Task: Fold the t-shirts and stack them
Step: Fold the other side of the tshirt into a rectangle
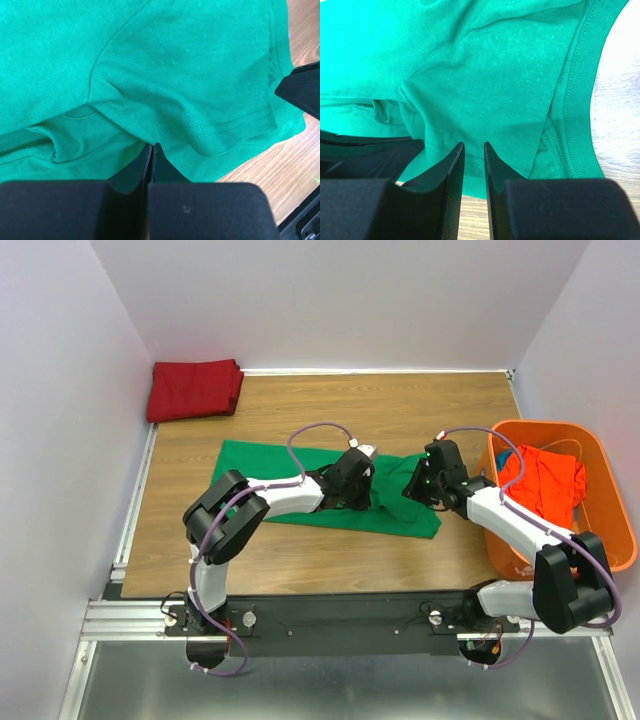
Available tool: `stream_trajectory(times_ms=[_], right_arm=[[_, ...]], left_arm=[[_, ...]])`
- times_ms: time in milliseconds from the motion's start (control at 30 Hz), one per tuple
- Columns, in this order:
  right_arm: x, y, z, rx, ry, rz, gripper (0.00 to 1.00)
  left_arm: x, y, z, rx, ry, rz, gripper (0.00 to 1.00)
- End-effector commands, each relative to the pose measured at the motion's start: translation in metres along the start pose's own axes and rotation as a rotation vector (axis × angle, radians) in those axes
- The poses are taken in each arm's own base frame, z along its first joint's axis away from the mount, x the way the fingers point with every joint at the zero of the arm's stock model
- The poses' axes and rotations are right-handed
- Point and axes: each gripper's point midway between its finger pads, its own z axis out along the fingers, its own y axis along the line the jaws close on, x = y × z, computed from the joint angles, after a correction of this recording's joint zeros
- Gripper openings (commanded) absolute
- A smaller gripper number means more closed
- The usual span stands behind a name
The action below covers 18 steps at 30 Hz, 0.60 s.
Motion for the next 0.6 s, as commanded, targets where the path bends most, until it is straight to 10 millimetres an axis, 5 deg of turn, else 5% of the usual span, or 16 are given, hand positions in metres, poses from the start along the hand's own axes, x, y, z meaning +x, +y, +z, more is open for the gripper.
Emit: stream_trajectory(times_ms=[0, 567], right_arm=[[-0.001, -0.006, -0.004, 0.035, -0.011, 0.003, 0.29], [0.027, -0.027, 0.003, 0.085, 0.046, 0.018, 0.29]], left_arm=[[-0.020, -0.007, -0.021, -0.010, -0.075, 0.008, 0.01], [-0.007, 0.015, -0.039, -0.050, -0.060, -0.014, 0.00]])
